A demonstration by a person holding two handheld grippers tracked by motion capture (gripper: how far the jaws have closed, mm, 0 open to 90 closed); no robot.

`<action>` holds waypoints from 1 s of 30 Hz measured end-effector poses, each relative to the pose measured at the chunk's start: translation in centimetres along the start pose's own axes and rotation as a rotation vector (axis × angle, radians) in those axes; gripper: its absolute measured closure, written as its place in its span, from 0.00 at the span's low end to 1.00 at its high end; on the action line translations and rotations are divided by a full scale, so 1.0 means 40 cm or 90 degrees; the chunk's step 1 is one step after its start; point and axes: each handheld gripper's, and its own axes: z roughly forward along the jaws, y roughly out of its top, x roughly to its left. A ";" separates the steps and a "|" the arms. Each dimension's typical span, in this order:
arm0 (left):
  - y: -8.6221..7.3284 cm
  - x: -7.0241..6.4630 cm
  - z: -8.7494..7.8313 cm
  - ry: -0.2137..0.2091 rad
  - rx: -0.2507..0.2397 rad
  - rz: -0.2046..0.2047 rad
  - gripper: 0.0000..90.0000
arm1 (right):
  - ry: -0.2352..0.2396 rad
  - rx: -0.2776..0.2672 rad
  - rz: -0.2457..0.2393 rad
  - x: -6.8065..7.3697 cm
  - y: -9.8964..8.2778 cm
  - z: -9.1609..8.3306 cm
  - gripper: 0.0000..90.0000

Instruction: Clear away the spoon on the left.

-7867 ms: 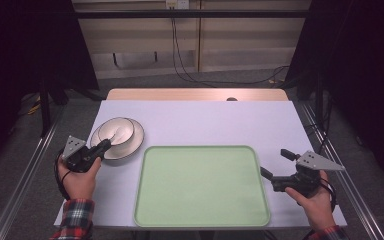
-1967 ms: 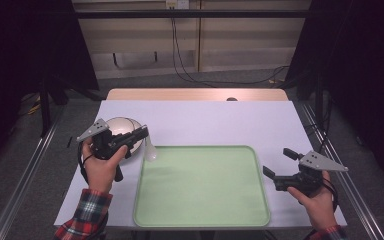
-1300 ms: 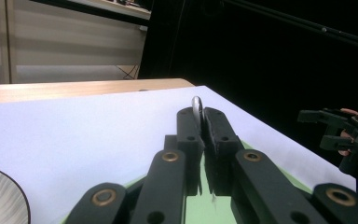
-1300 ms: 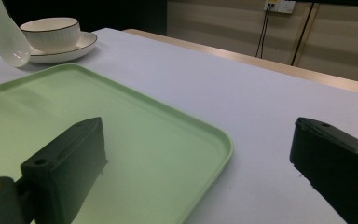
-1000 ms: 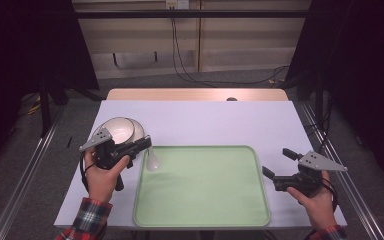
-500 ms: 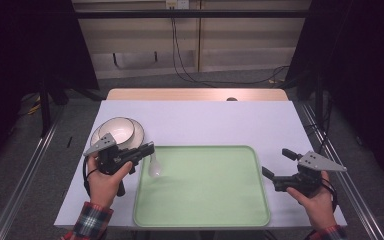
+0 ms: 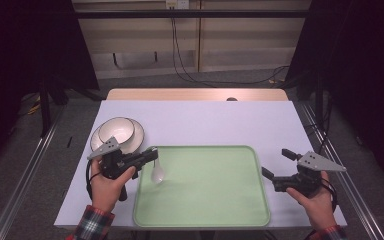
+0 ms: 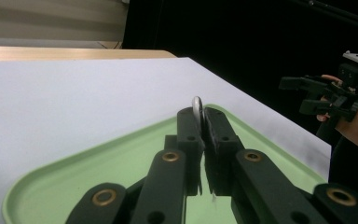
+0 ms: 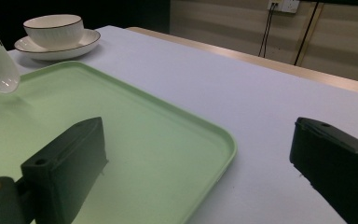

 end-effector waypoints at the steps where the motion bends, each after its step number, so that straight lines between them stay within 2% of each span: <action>1: -0.004 -0.001 0.000 -0.002 0.001 -0.004 0.95 | -0.001 0.001 -0.001 0.000 0.000 0.000 0.03; 19: -0.024 -0.015 -0.006 -0.015 0.016 -0.012 0.95 | -0.001 0.000 -0.006 0.002 0.000 0.003 0.03; 24: -0.032 -0.018 -0.010 -0.028 0.020 -0.018 0.95 | -0.001 -0.001 -0.006 0.003 0.001 0.002 0.03; 26: -0.034 -0.023 -0.011 -0.018 0.021 -0.019 0.95 | 0.000 -0.001 -0.005 0.004 0.001 0.001 0.03; 29: -0.037 -0.027 -0.013 -0.019 0.024 -0.013 0.95 | 0.003 0.001 -0.007 0.005 0.002 0.000 0.03; 30: -0.039 -0.028 -0.013 -0.026 0.023 -0.015 0.95 | 0.002 0.001 -0.007 0.005 0.002 0.000 0.03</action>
